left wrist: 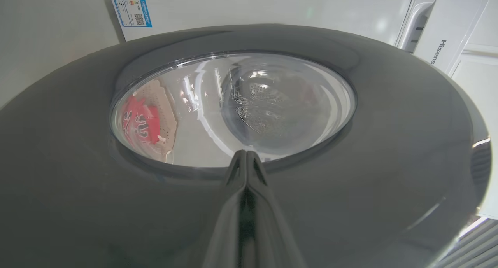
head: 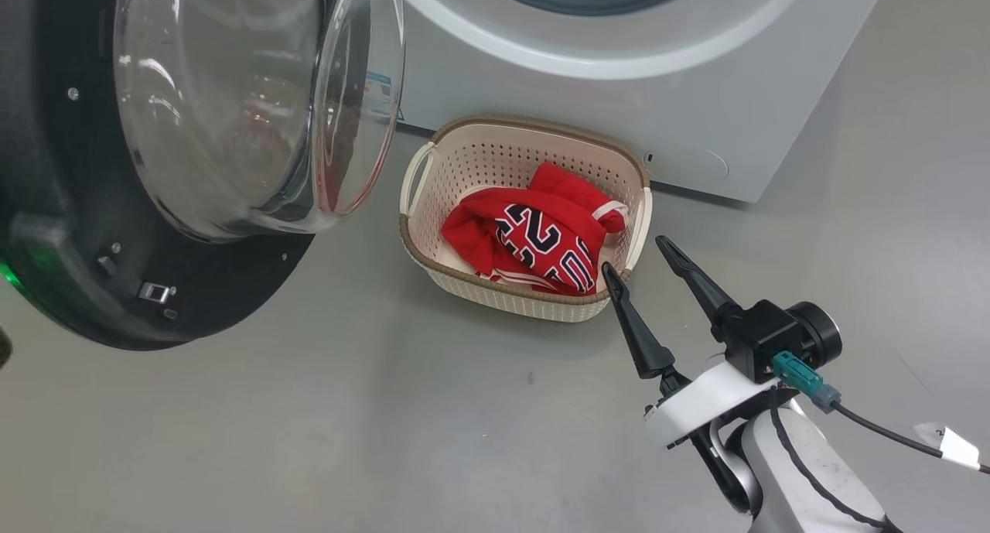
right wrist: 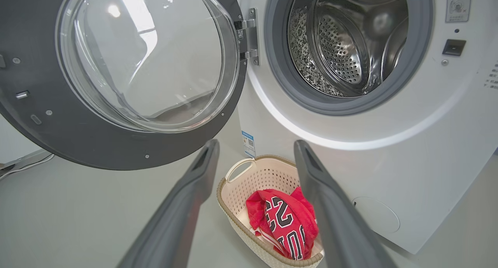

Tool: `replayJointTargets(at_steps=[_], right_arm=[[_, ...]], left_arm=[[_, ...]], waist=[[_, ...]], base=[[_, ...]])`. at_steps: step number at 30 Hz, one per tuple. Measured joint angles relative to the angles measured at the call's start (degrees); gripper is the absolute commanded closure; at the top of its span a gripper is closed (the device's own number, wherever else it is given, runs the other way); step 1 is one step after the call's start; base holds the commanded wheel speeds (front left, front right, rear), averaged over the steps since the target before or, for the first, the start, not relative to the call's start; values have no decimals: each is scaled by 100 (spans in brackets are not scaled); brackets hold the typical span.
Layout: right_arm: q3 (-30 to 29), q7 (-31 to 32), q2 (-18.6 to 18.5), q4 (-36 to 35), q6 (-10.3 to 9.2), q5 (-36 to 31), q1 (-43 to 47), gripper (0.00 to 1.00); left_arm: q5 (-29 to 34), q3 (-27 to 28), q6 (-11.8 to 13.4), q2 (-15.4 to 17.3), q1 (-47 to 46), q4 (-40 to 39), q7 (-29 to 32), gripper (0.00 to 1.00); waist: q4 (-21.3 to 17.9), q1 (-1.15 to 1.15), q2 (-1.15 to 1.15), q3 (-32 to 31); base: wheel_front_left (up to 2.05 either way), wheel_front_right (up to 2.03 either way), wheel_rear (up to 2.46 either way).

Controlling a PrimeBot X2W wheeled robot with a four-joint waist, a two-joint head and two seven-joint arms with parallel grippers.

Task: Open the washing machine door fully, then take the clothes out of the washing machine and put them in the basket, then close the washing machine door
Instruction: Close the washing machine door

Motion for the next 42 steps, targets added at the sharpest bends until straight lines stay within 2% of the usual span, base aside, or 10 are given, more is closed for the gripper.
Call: replayJointTargets(at_steps=[13,26,39,42], right_arm=[[-13,-43,21,-13,-48,38,3,0],[-15,-43,30,-48,-51,80,25,0],[-18,-43,35,-67,-90,89,87,0],[-27,-43,38,-68,-90,90,87,0]], left_arm=[[-230,-223,-264,-722,361,-456,723,100],[-359,-401,-269,-1356,822,-1025,1068,100],[-391,-430,-270,-1432,1210,-1670,1085,100],[-301,-393,-457,-1460,1257,-1989,708,100]], waist=[[-41,0,0,-68],[-115,0,0,-110],[-174,0,0,-129],[-181,0,0,-145]], base=[[0,0,0],[0,0,0],[0,0,0],[0,0,0]])
